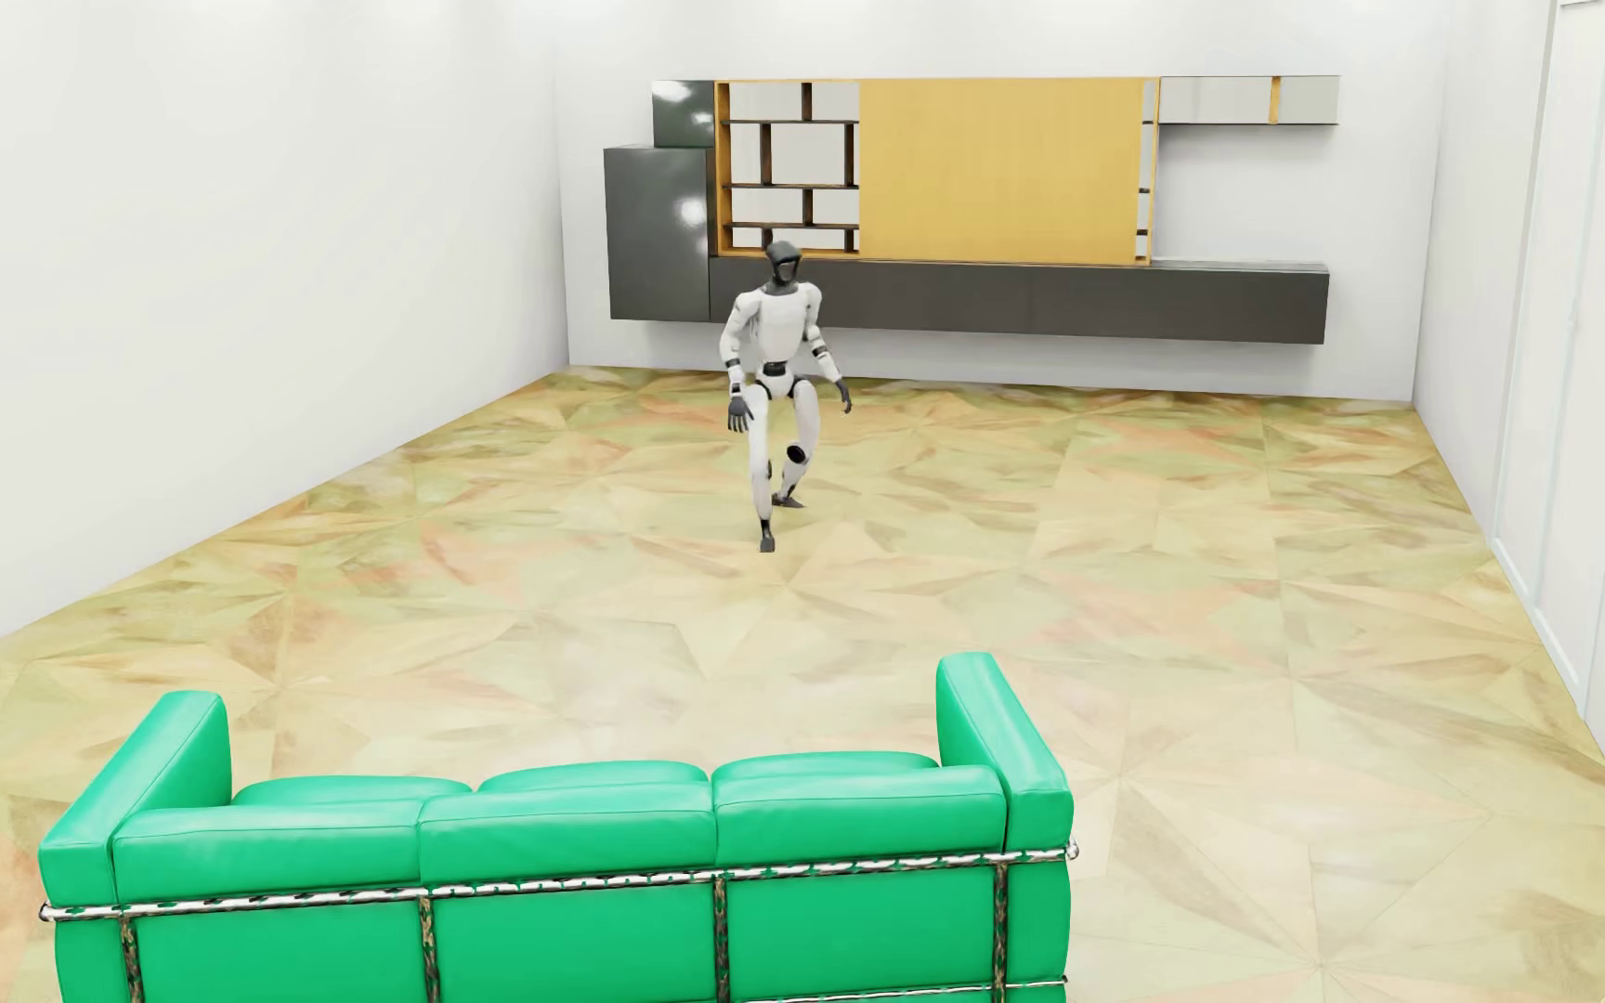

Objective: Go to the dark green sofa

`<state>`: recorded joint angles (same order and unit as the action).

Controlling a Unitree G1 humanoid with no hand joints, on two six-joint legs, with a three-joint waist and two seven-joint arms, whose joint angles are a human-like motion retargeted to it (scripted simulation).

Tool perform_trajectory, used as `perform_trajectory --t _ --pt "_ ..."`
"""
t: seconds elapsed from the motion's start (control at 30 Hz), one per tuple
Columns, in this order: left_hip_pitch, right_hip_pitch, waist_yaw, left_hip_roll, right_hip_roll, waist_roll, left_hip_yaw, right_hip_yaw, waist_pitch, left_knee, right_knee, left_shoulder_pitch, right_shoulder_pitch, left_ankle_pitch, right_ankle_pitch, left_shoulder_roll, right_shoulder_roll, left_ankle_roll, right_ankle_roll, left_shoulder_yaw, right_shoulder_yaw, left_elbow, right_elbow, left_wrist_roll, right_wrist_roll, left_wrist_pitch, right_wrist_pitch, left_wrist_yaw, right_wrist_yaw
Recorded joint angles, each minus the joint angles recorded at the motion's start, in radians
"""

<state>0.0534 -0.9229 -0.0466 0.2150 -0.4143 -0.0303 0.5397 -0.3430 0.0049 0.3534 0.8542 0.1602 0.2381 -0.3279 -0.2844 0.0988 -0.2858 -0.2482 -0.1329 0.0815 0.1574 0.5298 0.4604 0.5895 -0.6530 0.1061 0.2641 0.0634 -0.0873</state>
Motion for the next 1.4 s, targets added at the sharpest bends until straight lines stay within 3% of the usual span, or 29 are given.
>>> perform_trajectory --t 0.07,0.1,0.13,0.17,0.23,0.3,0.37,0.4,0.43,0.5,0.53,0.57,0.63,0.67,0.73,0.8,0.87,0.93,0.97,1.0,1.03,1.07,1.1,1.13,1.2,1.27,1.33,1.37,1.4 --pt "-0.027 0.067 0.005 0.151 0.126 0.01 -0.024 -0.001 -0.001 0.221 0.015 0.111 -0.06 0.315 -0.068 0.018 0.046 0.037 -0.012 0.095 0.004 -0.052 -0.039 -0.034 -0.068 0.019 -0.03 0.075 -0.001" --pt "-0.09 0.117 0.018 0.239 0.195 0.022 -0.023 -0.002 0.003 0.393 0.005 0.163 -0.087 0.408 -0.112 0.023 0.065 0.197 -0.014 0.128 0.011 -0.049 -0.064 -0.036 -0.095 0.037 -0.05 0.094 0.001" --pt "-0.252 0.179 0.05 0.178 0.273 0.03 -0.231 0.015 0.013 0.619 -0.019 0.204 -0.114 0.309 -0.149 0.028 0.08 0.278 -0.012 0.143 0.02 -0.029 -0.094 -0.025 -0.115 0.061 -0.073 0.087 0.002" --pt "-0.415 0.257 0.075 0.047 0.335 0.034 -0.406 0.039 0.022 0.806 -0.068 0.234 -0.144 0.22 -0.174 0.031 0.092 0.235 -0.008 0.143 0.03 0.002 -0.121 -0.003 -0.125 0.087 -0.092 0.057 0.001" --pt "-0.665 0.45 0.104 -0.125 0.414 0.031 -0.507 0.096 0.027 0.882 -0.222 0.269 -0.209 0.1 -0.194 0.012 0.098 0.137 0.01 0.133 0.058 0.076 -0.148 0.042 -0.122 0.126 -0.105 -0.024 0.003" --pt "-0.837 0.648 0.131 -0.167 0.455 0.018 -0.483 0.148 0.029 0.667 -0.357 0.296 -0.289 0.049 -0.214 -0.024 0.074 0.152 0.027 0.142 0.119 0.128 -0.152 0.059 -0.122 0.15 -0.098 -0.105 0.046" --pt "-0.905 0.844 0.159 -0.15 0.468 0.008 -0.398 0.215 0.038 0.256 -0.458 0.341 -0.405 0.131 -0.231 -0.058 0.042 0.232 0.047 0.151 0.214 0.121 -0.134 0.081 -0.106 0.13 -0.093 -0.165 0.094" --pt "-0.909 0.939 0.174 -0.185 0.454 0.0 -0.445 0.252 0.047 0.033 -0.486 0.366 -0.461 0.179 -0.232 -0.083 0.035 0.166 0.066 0.166 0.257 0.104 -0.101 0.096 -0.08 0.116 -0.084 -0.159 0.089" --pt "-0.894 1.017 0.186 -0.208 0.431 -0.01 -0.505 0.296 0.055 -0.101 -0.484 0.388 -0.496 0.21 -0.198 -0.112 0.039 0.161 0.079 0.189 0.285 0.088 -0.046 0.107 -0.04 0.109 -0.064 -0.127 0.063" --pt "-0.875 1.092 0.204 -0.169 0.37 -0.019 -0.376 0.343 0.068 0.057 -0.339 0.41 -0.494 0.341 0.04 -0.174 0.059 0.198 0.134 0.23 0.285 0.083 0.124 0.118 0.053 0.117 0.024 -0.055 -0.013" --pt "-0.863 1.046 0.212 -0.182 0.336 -0.028 -0.373 0.363 0.077 0.198 -0.139 0.395 -0.467 0.301 0.253 -0.194 0.063 0.286 0.243 0.235 0.26 0.1 0.217 0.122 0.091 0.124 0.091 -0.041 -0.052" --pt "-0.828 0.936 0.214 -0.197 0.294 -0.036 -0.37 0.351 0.088 0.289 0.119 0.356 -0.43 0.199 0.423 -0.193 0.071 0.3 0.313 0.229 0.229 0.122 0.302 0.127 0.12 0.134 0.161 -0.042 -0.087" --pt "-0.683 0.627 0.189 -0.236 0.262 -0.048 -0.369 0.345 0.105 0.275 0.478 0.23 -0.363 0.072 0.3 -0.148 0.089 0.287 0.206 0.177 0.229 0.155 0.461 0.155 0.15 0.135 0.22 -0.059 -0.05" --pt "-0.589 0.478 0.166 -0.25 0.273 -0.048 -0.38 0.337 0.103 0.205 0.51 0.157 -0.325 0.043 0.259 -0.12 0.088 0.267 0.201 0.138 0.281 0.148 0.501 0.177 0.145 0.13 0.213 -0.056 0.044" --pt "-0.4 0.269 0.114 -0.275 0.286 -0.036 -0.418 0.286 0.083 0.066 0.336 0.061 -0.207 0.005 0.177 -0.073 0.038 0.251 0.183 0.07 0.354 0.124 0.5 0.197 0.157 0.049 0.12 -0.014 0.239" --pt "-0.242 0.151 0.065 -0.291 0.292 -0.02 -0.439 0.29 0.061 0.027 -0.015 -0.04 -0.039 -0.088 0.172 -0.044 -0.009 0.257 0.164 -0.021 0.255 0.075 0.392 0.19 0.211 -0.037 0.095 -0.011 0.302" --pt "-0.093 0.134 0.021 -0.284 0.271 -0.015 -0.473 0.308 0.043 0.019 -0.495 -0.117 0.132 -0.17 0.195 -0.009 -0.005 0.238 0.183 -0.093 0.062 -0.027 0.244 0.156 0.217 -0.108 0.097 -0.005 0.19" --pt "0.026 0.164 -0.019 -0.245 0.231 -0.021 -0.518 0.18 0.032 0.1 -0.635 -0.109 0.241 -0.137 0.179 0.002 0.084 0.193 0.183 -0.089 -0.11 -0.137 0.169 0.054 0.181 -0.146 0.124 0.063 -0.042" --pt "0.03 0.156 -0.037 -0.196 0.239 -0.015 -0.532 0.158 0.034 0.236 -0.493 -0.075 0.255 -0.006 0.317 0.016 0.146 0.164 0.062 -0.072 -0.15 -0.177 0.176 -0.002 0.164 -0.149 0.155 0.094 -0.126" --pt "-0.026 0.161 -0.046 -0.159 0.247 -0.004 -0.56 0.129 0.04 0.466 -0.335 -0.032 0.241 0.238 0.337 0.031 0.19 0.142 -0.008 -0.053 -0.154 -0.198 0.208 -0.037 0.152 -0.136 0.189 0.111 -0.145" --pt "-0.13 0.19 -0.046 -0.091 0.264 0.011 -0.54 0.108 0.047 0.711 -0.219 0.008 0.2 0.438 0.239 0.037 0.208 0.107 0.006 -0.034 -0.122 -0.194 0.258 -0.046 0.14 -0.105 0.206 0.117 -0.089" --pt "-0.247 0.247 -0.032 -0.019 0.297 0.029 -0.519 0.091 0.053 0.894 -0.174 0.032 0.141 0.435 0.15 0.033 0.204 0.135 0.01 -0.02 -0.065 -0.157 0.31 -0.033 0.123 -0.059 0.202 0.115 0.017" --pt "-0.368 0.331 -0.008 -0.005 0.345 0.046 -0.514 0.086 0.054 0.992 -0.198 0.044 0.071 0.338 0.095 0.022 0.187 0.232 0.014 -0.011 0.004 -0.087 0.349 -0.011 0.096 -0.003 0.18 0.105 0.118" --pt "-0.464 0.432 0.019 0.002 0.395 0.056 -0.478 0.103 0.051 0.989 -0.266 0.056 -0.005 0.259 0.062 0.007 0.163 0.235 0.022 -0.005 0.074 0.0 0.37 0.013 0.061 0.055 0.152 0.078 0.174" --pt "-0.61 0.628 0.068 -0.031 0.475 0.059 -0.409 0.176 0.035 0.799 -0.384 0.111 -0.158 0.162 0.001 -0.017 0.115 0.223 0.037 -0.004 0.213 0.147 0.362 0.066 -0.03 0.156 0.096 -0.046 0.174" --pt "-0.707 0.772 0.113 -0.068 0.512 0.05 -0.379 0.253 0.016 0.438 -0.4 0.222 -0.323 0.16 -0.107 -0.008 0.093 0.204 0.037 0.004 0.333 0.188 0.296 0.111 -0.085 0.154 0.036 -0.212 0.141" --pt "-0.694 0.919 0.152 -0.125 0.506 0.043 -0.49 0.367 0.001 -0.083 -0.401 0.352 -0.428 0.205 -0.229 -0.05 0.094 0.133 0.052 0.081 0.337 0.154 0.164 0.113 -0.04 0.139 -0.024 -0.228 0.078" --pt "-0.687 1.003 0.167 -0.111 0.497 0.047 -0.489 0.4 -0.003 -0.188 -0.372 0.416 -0.431 0.144 -0.279 -0.084 0.106 0.085 0.06 0.136 0.296 0.143 0.089 0.1 0.023 0.147 -0.057 -0.176 0.02" --pt "-0.678 1.053 0.176 -0.092 0.469 0.054 -0.414 0.392 -0.005 -0.148 -0.29 0.459 -0.409 0.245 -0.259 -0.12 0.106 0.077 0.066 0.173 0.249 0.152 0.016 0.092 0.09 0.159 -0.09 -0.13 -0.038"
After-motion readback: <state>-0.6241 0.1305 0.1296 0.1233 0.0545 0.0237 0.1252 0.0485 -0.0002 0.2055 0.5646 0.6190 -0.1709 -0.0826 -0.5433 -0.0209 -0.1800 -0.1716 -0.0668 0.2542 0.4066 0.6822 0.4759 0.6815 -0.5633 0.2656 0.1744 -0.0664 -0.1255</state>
